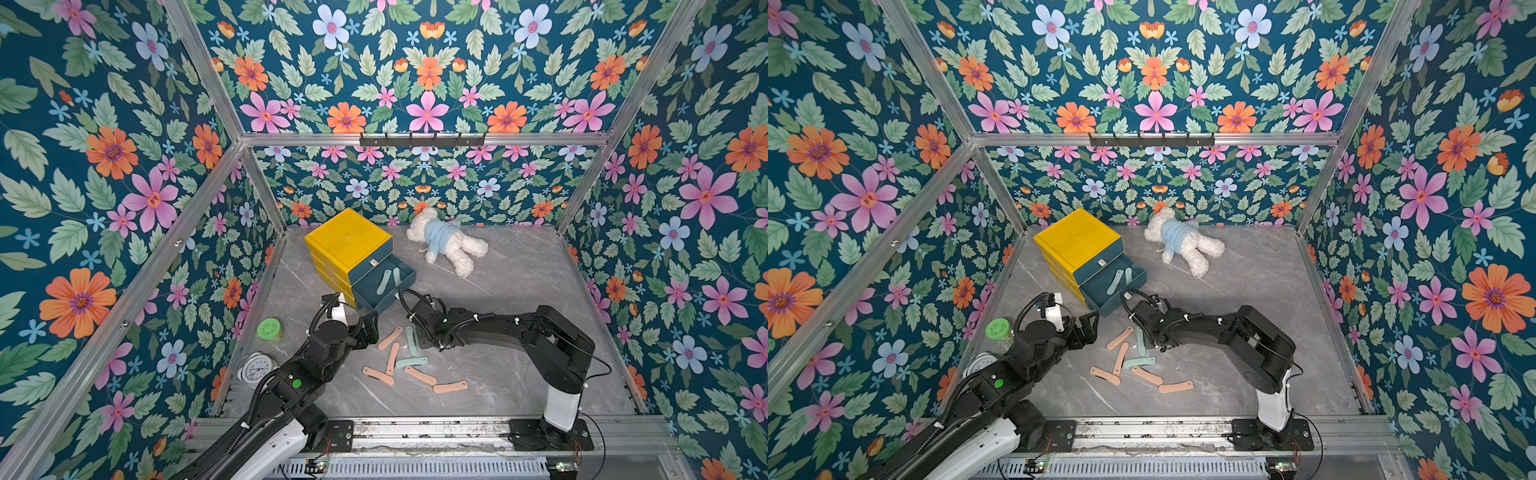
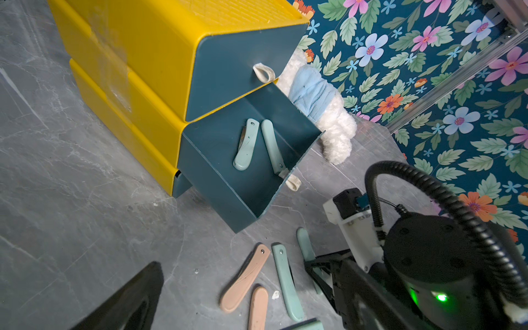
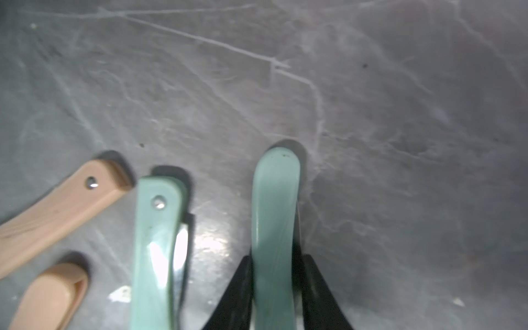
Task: Place the fruit knives into the drawer by color
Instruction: Pick up the fruit knife from the center of the board.
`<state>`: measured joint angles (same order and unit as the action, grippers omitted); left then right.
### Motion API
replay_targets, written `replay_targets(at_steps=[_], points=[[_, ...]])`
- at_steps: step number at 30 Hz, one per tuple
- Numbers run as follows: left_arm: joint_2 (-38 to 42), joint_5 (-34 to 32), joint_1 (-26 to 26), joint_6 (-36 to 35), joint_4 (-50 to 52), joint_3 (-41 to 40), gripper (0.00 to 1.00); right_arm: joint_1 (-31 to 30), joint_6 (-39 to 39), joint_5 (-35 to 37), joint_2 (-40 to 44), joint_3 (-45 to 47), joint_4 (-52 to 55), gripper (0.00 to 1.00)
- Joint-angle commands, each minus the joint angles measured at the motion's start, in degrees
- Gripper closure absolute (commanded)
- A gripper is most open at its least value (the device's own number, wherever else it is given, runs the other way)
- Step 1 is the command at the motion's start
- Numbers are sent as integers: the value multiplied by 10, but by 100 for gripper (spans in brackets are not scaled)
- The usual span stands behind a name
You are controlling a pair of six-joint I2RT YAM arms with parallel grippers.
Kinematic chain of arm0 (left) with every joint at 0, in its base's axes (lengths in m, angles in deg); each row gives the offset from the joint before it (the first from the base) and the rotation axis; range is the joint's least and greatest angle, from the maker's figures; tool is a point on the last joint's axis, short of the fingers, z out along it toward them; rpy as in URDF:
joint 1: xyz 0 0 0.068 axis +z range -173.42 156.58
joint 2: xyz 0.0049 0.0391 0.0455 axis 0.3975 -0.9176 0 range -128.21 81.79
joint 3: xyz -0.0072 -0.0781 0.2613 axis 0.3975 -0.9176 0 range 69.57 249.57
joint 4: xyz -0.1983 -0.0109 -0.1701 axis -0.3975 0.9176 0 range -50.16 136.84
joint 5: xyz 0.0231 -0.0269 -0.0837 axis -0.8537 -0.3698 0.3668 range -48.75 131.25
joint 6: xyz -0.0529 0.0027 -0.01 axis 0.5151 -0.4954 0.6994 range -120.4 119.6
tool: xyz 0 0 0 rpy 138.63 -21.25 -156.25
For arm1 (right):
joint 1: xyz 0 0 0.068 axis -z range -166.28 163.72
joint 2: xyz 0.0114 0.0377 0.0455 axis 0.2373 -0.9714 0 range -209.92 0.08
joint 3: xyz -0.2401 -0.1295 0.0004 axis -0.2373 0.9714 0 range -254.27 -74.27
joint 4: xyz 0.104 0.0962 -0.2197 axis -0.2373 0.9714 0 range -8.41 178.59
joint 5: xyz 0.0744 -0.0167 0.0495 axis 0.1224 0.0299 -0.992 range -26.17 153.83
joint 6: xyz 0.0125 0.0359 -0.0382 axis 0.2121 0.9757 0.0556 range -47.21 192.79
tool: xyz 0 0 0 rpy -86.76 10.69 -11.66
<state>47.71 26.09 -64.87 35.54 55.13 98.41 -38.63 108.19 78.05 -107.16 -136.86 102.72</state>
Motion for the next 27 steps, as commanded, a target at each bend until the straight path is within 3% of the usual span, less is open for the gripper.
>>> replay_targets(at_steps=[1, 11, 19, 27], points=[[-3, -6, 0, 2, 1, 2, 1, 7, 9, -6, 8, 29, 70, 76], [6, -16, 0, 5, 6, -9, 1, 22, 5, 42, 98, 57, 40, 82], [26, -15, 1, 8, 8, -23, 1, 45, -12, 37, 228, 83, 25, 83], [26, -18, 0, 8, 14, -24, 1, 45, -69, 11, 279, 1, 11, 82]])
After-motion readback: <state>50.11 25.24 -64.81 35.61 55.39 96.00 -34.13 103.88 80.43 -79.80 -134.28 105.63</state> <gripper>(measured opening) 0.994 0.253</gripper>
